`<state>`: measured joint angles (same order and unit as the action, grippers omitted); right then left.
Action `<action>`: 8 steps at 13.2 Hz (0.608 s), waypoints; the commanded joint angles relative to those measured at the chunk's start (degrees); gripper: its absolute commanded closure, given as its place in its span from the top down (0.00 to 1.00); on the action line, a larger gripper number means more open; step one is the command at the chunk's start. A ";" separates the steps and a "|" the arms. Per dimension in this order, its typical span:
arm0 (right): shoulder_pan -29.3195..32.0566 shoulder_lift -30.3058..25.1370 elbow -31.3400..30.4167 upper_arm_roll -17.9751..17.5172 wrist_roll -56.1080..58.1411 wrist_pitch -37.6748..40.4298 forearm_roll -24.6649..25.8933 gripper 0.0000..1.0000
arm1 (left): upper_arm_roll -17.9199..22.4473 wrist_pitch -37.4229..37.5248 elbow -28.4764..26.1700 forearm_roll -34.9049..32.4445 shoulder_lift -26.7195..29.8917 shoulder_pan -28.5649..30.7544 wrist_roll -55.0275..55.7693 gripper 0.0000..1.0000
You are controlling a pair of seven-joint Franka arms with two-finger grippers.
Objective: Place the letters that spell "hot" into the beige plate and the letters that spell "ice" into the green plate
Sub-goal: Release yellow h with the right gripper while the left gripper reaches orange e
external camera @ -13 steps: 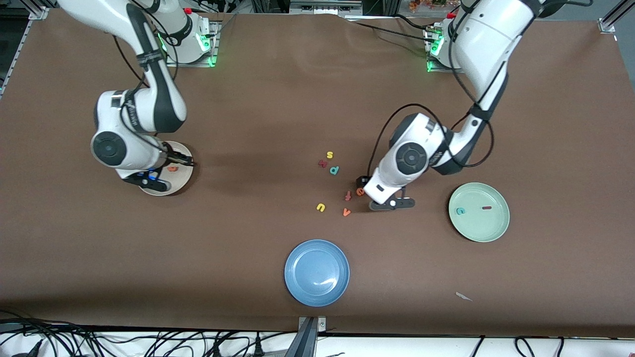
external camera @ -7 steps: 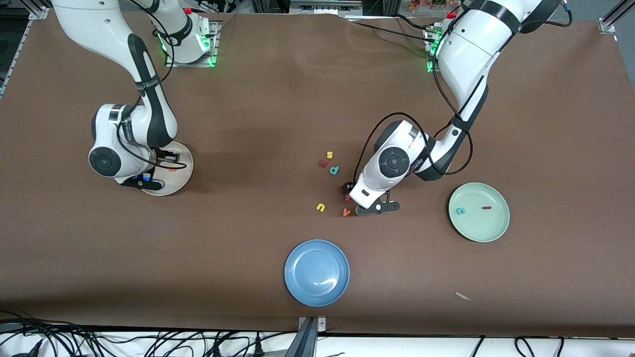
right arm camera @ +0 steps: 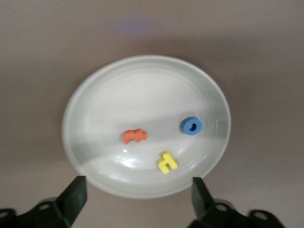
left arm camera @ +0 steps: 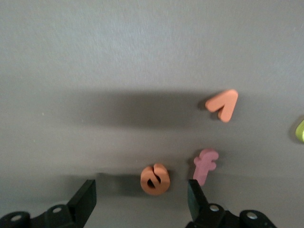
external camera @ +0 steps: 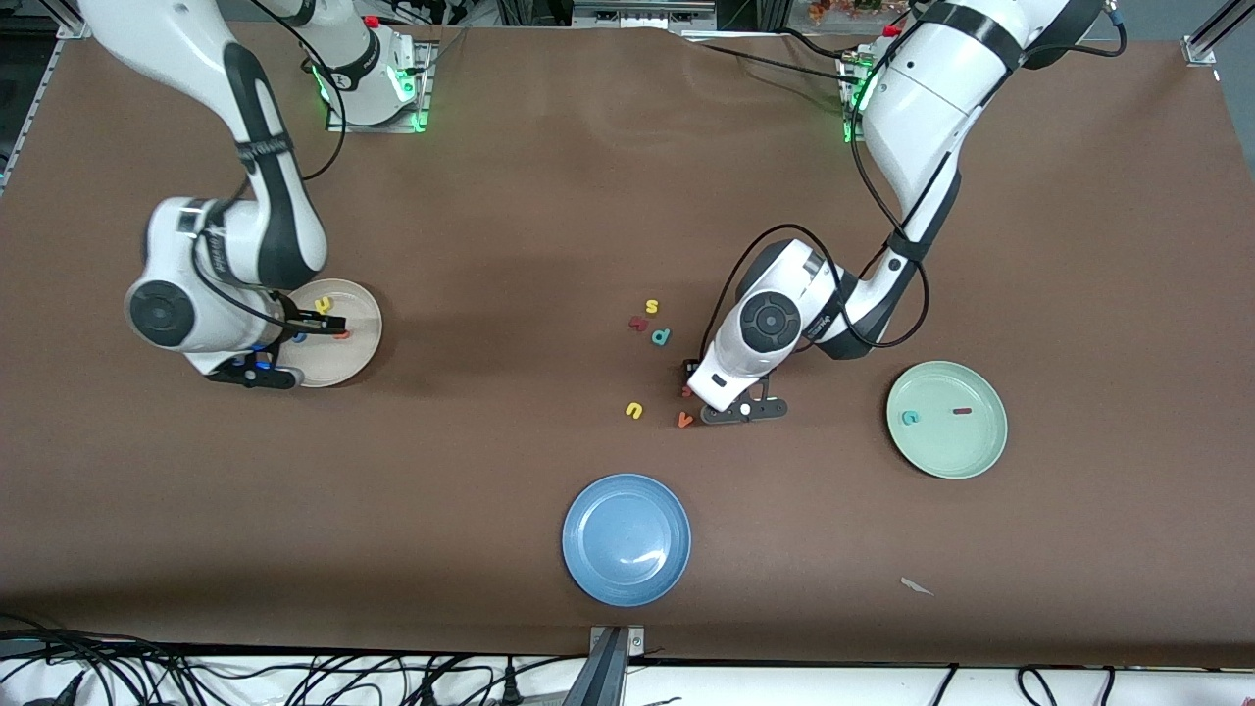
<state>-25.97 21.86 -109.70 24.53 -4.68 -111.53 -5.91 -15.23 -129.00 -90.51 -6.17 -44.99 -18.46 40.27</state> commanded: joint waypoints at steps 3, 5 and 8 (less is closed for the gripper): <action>0.13 -2.52 15.01 1.23 0.11 13.86 -0.24 1.00 | 0.64 2.00 0.77 -2.62 -0.36 -0.88 0.34 0.78; 0.13 -4.88 17.14 1.14 -0.07 14.33 -0.33 1.00 | 0.64 2.09 0.95 -2.62 -0.71 -0.88 0.42 0.76; 0.13 -8.50 18.72 1.14 -0.42 14.32 -0.59 1.00 | 0.64 2.00 1.21 -2.53 -1.06 -0.96 0.78 0.74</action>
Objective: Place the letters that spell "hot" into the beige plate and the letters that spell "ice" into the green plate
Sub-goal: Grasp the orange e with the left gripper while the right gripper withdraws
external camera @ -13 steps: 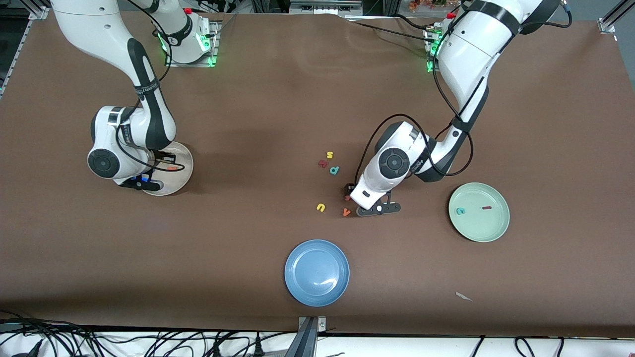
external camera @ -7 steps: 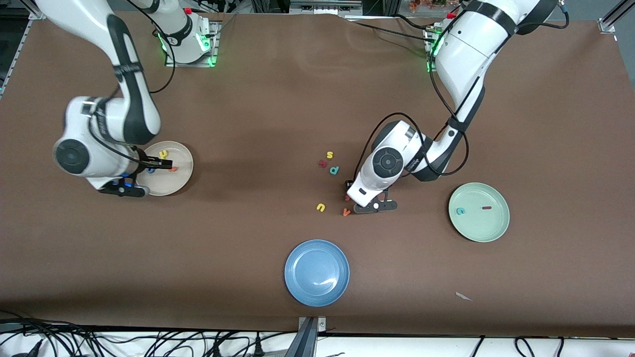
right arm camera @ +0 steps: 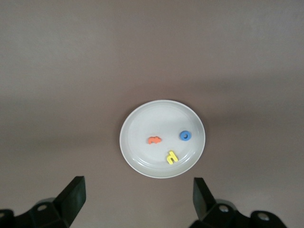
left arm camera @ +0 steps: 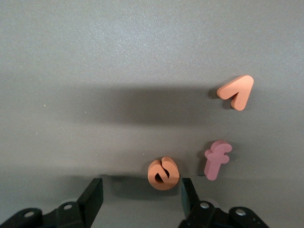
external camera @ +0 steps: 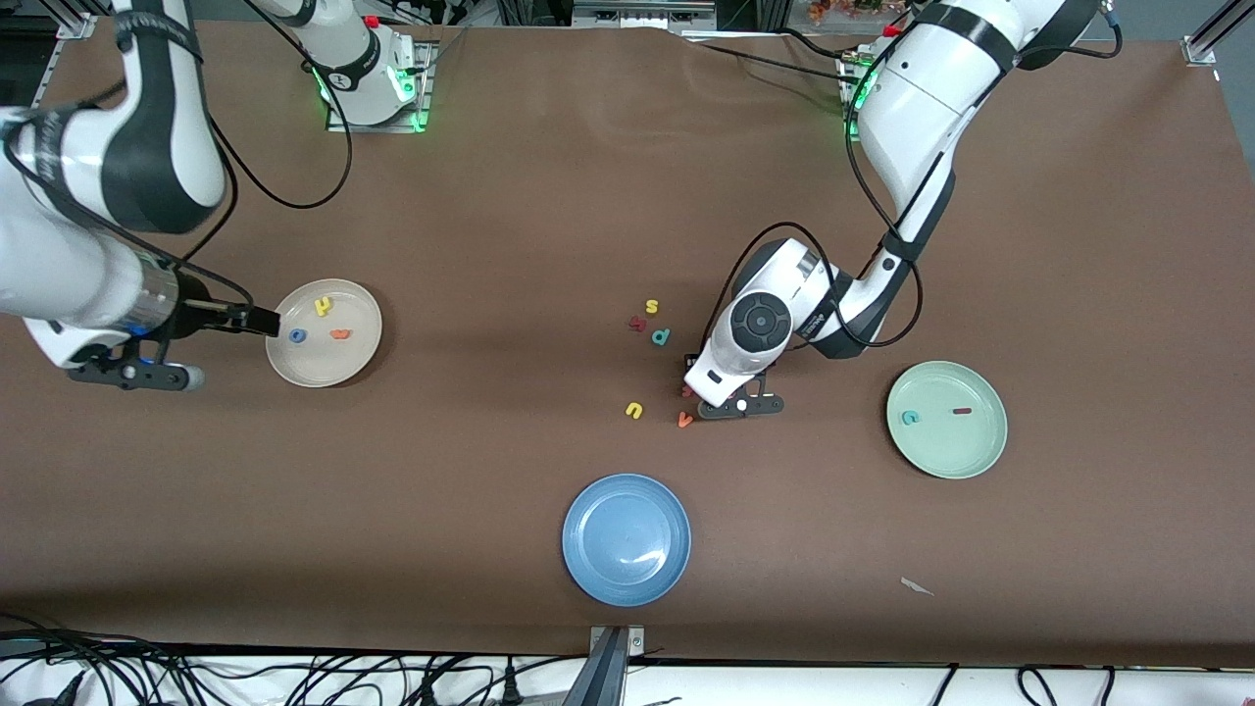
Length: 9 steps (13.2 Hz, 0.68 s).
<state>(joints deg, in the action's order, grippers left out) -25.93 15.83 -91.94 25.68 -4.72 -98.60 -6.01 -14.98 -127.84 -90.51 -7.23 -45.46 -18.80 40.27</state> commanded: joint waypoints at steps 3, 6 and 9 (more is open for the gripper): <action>0.09 -3.96 1.59 0.08 -0.47 1.48 -0.41 1.00 | 0.39 0.83 1.48 -1.47 -0.77 -1.15 1.47 0.70; -0.43 -4.49 1.24 -0.62 -3.18 2.45 -0.06 1.00 | 0.39 0.83 1.83 -1.30 -1.20 -1.42 2.35 0.66; -0.61 -4.75 1.15 -0.72 -3.46 2.62 0.21 1.00 | 0.39 0.83 2.00 -1.30 -1.21 -1.42 2.80 0.63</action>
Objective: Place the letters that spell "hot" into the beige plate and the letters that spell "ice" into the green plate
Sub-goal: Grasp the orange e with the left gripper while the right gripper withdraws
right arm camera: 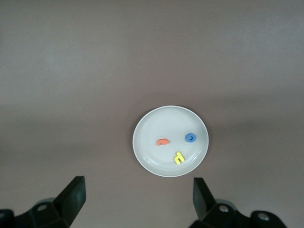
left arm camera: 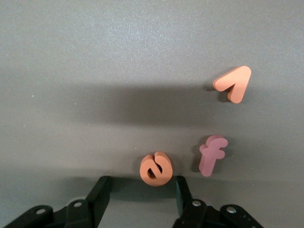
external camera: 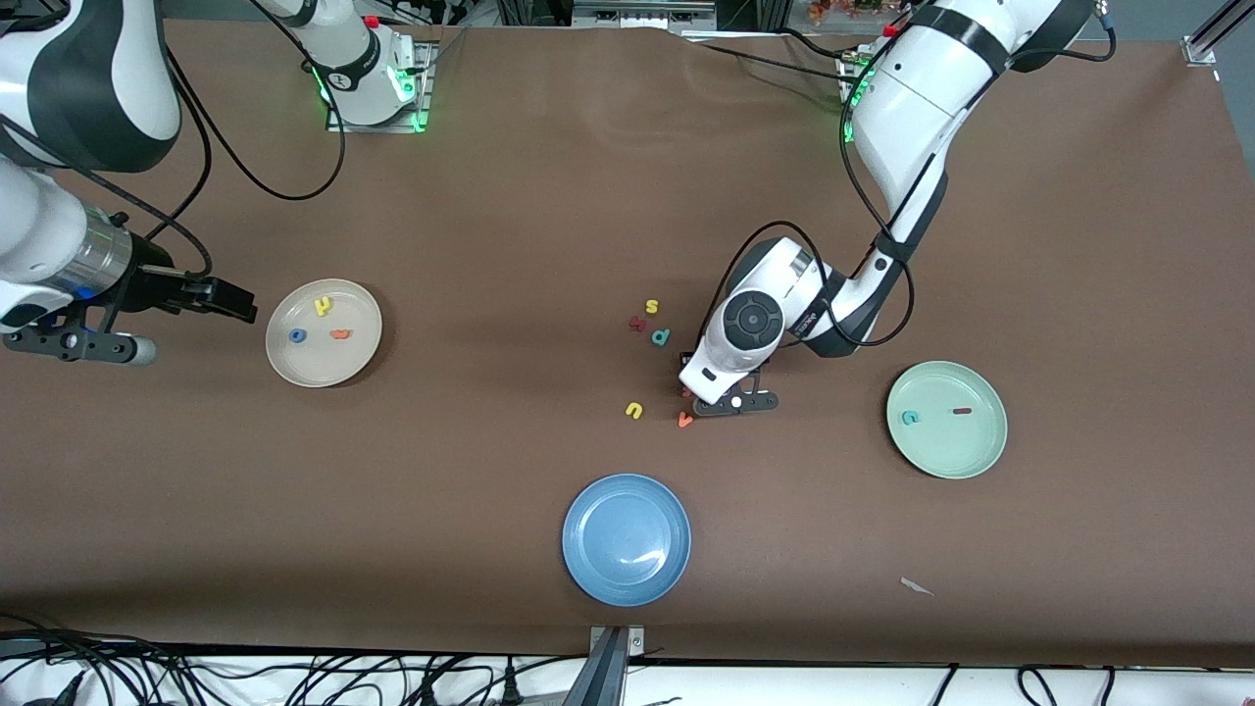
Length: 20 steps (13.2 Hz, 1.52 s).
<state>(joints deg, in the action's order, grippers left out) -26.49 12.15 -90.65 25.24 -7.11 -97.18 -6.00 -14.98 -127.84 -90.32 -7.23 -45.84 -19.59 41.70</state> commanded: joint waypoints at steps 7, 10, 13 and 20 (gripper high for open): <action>-0.41 -0.98 0.30 -0.19 -0.97 2.96 0.20 1.00 | 1.00 0.75 4.54 -1.30 -1.88 -1.07 2.77 0.57; -0.41 -0.90 0.30 -0.10 -0.80 2.87 0.29 1.00 | 2.05 0.84 5.68 -1.39 -2.85 -2.29 3.03 0.53; -0.41 -0.81 0.30 -0.01 -0.62 2.87 0.29 1.00 | 2.85 0.84 5.68 -1.38 -2.94 -3.18 3.38 0.49; -0.41 -0.90 0.30 -0.01 -0.62 2.87 0.38 1.00 | 2.85 0.93 5.24 -1.56 -2.68 -3.09 3.47 0.37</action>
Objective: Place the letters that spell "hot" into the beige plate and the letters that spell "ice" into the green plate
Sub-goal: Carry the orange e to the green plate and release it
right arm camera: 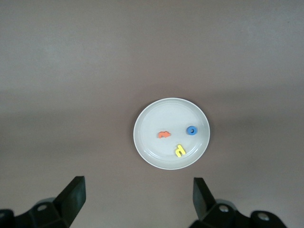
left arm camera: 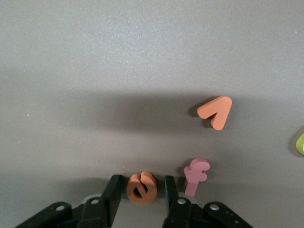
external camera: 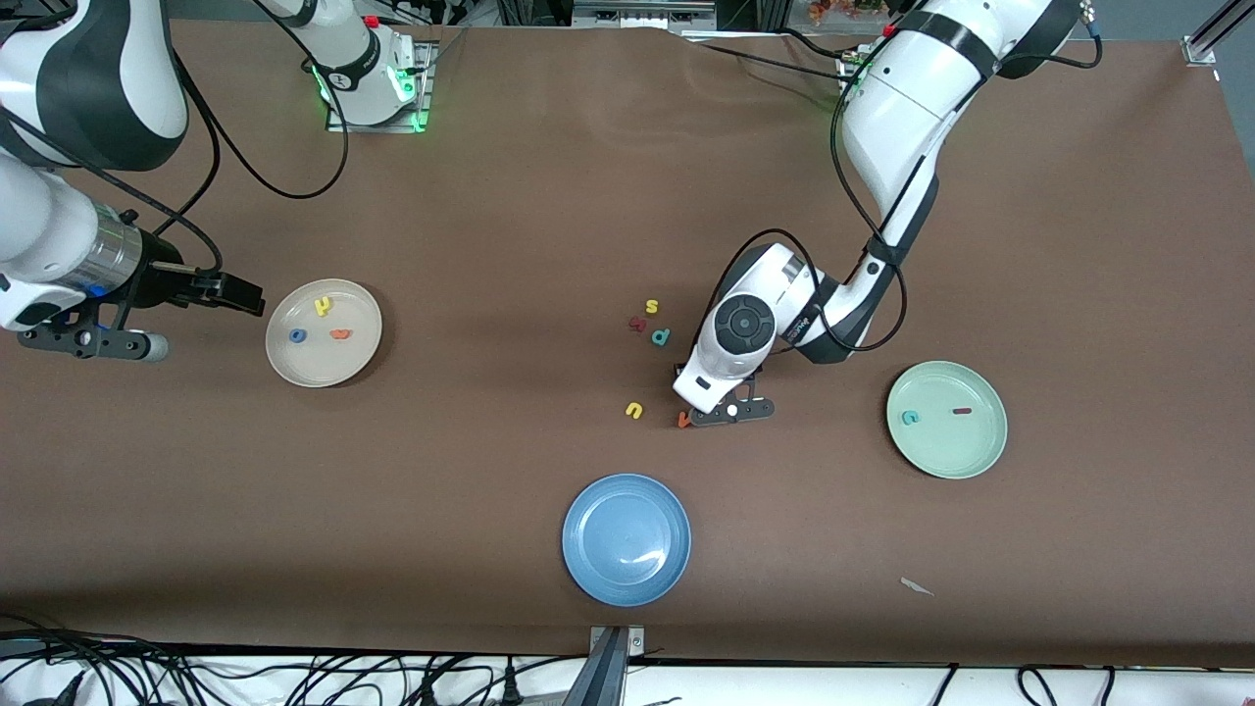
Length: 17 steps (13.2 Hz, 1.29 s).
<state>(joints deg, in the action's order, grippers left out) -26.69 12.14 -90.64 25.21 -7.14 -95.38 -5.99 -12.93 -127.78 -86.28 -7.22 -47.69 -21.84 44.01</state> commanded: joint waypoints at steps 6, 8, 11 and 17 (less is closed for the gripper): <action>-0.20 -0.80 0.29 0.10 -0.85 0.54 0.37 1.00 | 0.89 0.87 0.94 -3.14 -1.00 -0.49 0.73 0.24; -0.20 -0.80 0.29 0.10 -0.94 0.54 0.37 1.00 | 0.89 1.13 1.20 -3.23 -0.57 -0.22 0.29 0.22; -0.20 -0.80 0.29 0.10 -0.94 0.54 0.37 1.00 | 0.72 8.06 2.16 -3.32 2.50 3.28 -5.66 0.19; -0.20 -0.80 0.29 0.19 -0.94 0.54 0.37 0.99 | 1.07 14.74 1.46 -7.09 5.41 12.51 -24.99 0.16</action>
<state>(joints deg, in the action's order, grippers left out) -26.66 12.14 -90.62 25.30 -7.15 -95.41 -5.99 -11.59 -115.58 -83.60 -11.89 -44.37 -11.94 24.89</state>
